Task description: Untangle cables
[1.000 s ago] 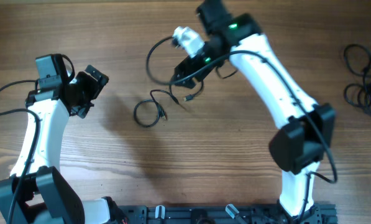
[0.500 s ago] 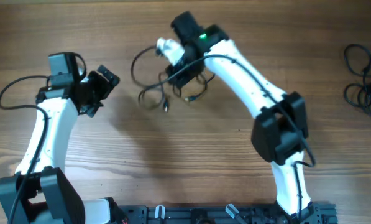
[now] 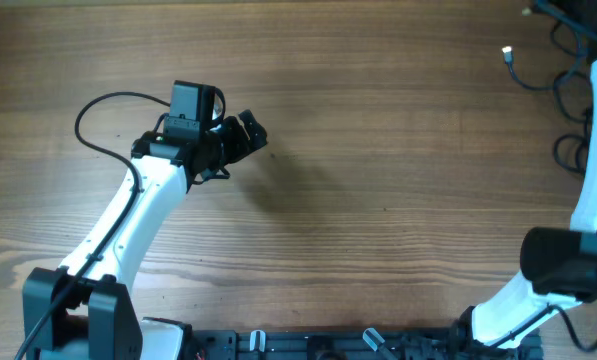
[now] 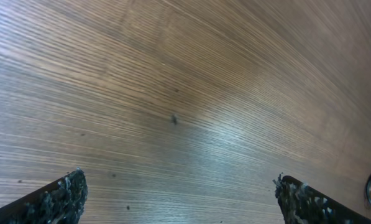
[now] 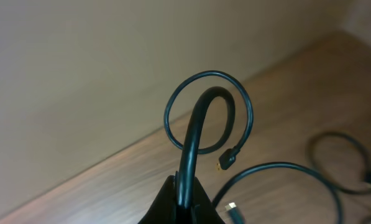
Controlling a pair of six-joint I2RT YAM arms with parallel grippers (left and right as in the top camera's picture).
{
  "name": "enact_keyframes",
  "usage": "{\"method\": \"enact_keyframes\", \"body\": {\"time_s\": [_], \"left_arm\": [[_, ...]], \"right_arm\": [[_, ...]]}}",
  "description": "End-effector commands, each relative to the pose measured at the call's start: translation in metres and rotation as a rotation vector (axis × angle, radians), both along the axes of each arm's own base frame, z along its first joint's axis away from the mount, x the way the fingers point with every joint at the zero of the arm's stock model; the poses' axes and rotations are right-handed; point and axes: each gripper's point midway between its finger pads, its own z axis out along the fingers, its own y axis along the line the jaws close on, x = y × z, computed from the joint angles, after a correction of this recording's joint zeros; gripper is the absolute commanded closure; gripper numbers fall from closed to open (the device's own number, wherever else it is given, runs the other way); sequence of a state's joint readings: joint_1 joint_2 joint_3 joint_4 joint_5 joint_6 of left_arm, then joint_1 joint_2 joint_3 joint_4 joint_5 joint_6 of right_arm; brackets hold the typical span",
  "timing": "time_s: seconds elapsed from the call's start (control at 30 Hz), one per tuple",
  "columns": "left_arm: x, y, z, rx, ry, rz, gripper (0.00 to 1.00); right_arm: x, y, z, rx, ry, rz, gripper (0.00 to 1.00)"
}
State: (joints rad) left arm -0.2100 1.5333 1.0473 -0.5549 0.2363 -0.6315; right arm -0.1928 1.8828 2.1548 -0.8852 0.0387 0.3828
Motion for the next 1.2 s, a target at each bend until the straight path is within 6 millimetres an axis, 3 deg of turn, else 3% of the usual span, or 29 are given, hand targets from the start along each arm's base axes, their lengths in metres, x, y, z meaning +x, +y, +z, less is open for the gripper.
{"method": "enact_keyframes", "body": {"time_s": [0.0,0.03,0.13,0.27,0.3,0.33,0.37,0.4,0.53,0.6,0.73,0.83,0.87,0.93,1.03,1.17], "left_arm": [[0.0,-0.011,0.008,-0.001,-0.03,-0.023,0.0],[0.0,-0.015,0.009,-0.002,-0.037,-0.034,0.0],[0.0,-0.017,0.009,-0.003,-0.038,-0.038,0.0],[0.0,-0.017,0.009,-0.004,-0.041,-0.038,0.0],[0.0,-0.017,0.009,-0.003,-0.041,-0.038,0.0],[0.0,-0.017,0.009,-0.004,-0.04,-0.038,0.0],[0.0,-0.017,0.009,-0.003,-0.041,-0.038,0.0],[0.0,-0.017,0.009,-0.004,-0.042,-0.038,0.0],[0.001,-0.017,0.01,-0.004,-0.044,-0.038,0.0],[0.001,-0.017,0.01,-0.004,-0.045,-0.038,0.0],[0.001,-0.017,0.01,-0.004,-0.044,-0.038,0.0],[0.001,-0.017,0.009,-0.004,-0.043,-0.039,0.0],[0.0,-0.017,0.009,-0.003,-0.04,-0.038,0.0],[0.0,-0.017,0.009,-0.003,-0.04,-0.038,0.0],[0.0,-0.017,0.009,-0.003,-0.04,-0.038,0.0],[0.0,-0.017,0.009,-0.003,-0.04,-0.038,0.0]], "right_arm": [[0.003,-0.07,-0.058,0.078,0.089,-0.238,0.96],[0.001,-0.104,-0.089,0.157,0.12,-0.359,0.96],[-0.002,-0.138,-0.126,0.239,0.144,-0.482,0.96],[-0.004,-0.159,-0.166,0.265,0.205,-0.533,0.95],[-0.006,-0.162,-0.173,0.269,0.219,-0.541,0.91],[-0.007,-0.164,-0.174,0.27,0.222,-0.546,0.66],[-0.008,-0.166,-0.174,0.271,0.22,-0.547,0.22],[-0.008,-0.166,-0.171,0.27,0.215,-0.542,0.0],[-0.003,-0.147,-0.144,0.27,0.187,-0.388,0.0],[-0.002,-0.131,-0.112,0.277,0.131,-0.292,0.0],[-0.015,-0.081,-0.024,0.198,-0.007,-0.025,0.0],[-0.036,-0.014,0.017,0.177,-0.031,0.193,0.0],[-0.05,0.02,0.023,0.157,-0.001,0.27,0.0],[-0.068,0.066,0.03,0.077,0.042,0.379,0.0],[-0.097,0.117,0.032,-0.075,0.124,0.463,0.0],[-0.139,0.15,0.04,-0.059,0.158,0.543,0.0]]}}
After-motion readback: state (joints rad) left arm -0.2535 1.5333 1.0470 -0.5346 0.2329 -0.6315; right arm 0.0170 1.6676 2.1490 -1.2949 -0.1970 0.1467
